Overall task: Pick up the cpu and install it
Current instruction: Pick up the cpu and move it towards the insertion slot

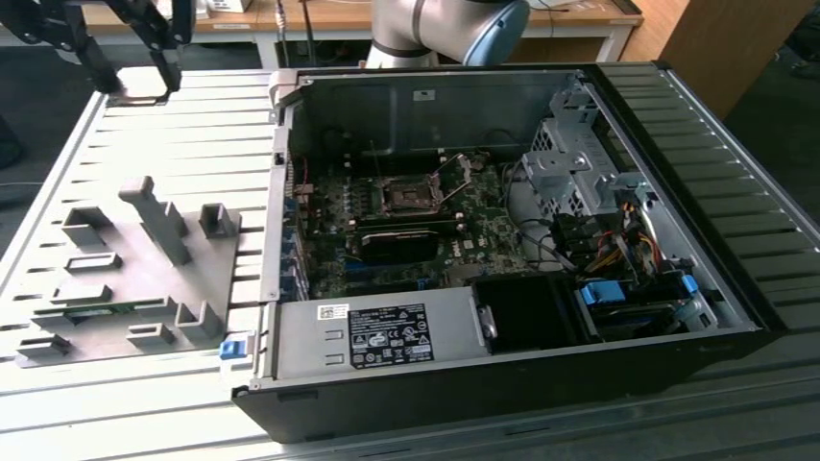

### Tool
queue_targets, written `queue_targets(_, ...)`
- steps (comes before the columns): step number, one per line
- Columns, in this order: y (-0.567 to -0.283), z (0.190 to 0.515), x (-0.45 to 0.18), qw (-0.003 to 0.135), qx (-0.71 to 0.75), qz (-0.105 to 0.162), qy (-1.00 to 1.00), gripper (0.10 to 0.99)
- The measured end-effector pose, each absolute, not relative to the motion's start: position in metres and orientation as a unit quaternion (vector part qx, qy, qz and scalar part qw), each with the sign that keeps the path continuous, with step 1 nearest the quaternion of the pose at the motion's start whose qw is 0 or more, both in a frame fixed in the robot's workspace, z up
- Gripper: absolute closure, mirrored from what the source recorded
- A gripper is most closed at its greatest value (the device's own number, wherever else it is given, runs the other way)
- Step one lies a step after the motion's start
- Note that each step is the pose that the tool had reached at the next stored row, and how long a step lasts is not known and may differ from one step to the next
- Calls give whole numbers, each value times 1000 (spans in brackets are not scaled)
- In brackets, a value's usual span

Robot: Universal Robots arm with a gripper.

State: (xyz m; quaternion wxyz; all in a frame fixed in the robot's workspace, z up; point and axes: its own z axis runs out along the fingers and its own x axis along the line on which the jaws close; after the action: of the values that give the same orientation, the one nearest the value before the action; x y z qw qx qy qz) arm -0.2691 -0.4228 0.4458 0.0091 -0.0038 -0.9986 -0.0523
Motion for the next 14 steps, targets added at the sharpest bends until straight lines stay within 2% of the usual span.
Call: queue_targets(14, -420, 443, -236, 9, -4, -52, -999, 557)
